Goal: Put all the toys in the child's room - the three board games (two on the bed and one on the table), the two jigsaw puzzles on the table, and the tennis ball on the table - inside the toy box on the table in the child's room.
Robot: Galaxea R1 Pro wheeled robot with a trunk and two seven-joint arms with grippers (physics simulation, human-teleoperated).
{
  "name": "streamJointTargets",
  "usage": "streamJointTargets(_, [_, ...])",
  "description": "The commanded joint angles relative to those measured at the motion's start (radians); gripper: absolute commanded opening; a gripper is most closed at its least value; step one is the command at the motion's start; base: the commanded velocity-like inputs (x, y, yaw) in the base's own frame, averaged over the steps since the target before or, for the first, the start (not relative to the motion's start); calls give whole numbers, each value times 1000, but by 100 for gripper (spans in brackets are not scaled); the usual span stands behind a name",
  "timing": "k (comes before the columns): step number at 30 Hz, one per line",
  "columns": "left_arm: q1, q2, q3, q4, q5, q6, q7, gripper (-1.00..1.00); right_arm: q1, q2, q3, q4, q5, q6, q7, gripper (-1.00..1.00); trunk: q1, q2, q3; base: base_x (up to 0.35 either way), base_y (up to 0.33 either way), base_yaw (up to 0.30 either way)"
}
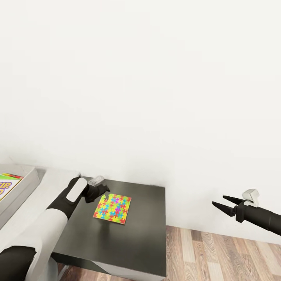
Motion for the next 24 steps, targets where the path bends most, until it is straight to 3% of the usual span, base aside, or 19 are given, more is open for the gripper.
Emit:
streamJointTargets(1, [-1, 1, -6, -1, 11, 0, 9, 100, -7, 0, -1, -1, 8, 10, 9, 100, 0, -2, -2, 0, 0, 0])
streamJointTargets(24, [-1, 1, -6, -1, 11, 0, 9, 100, -10, 0, -1, -1, 8, 10, 9, 100, 4, -9, -5, 0, 0, 0])
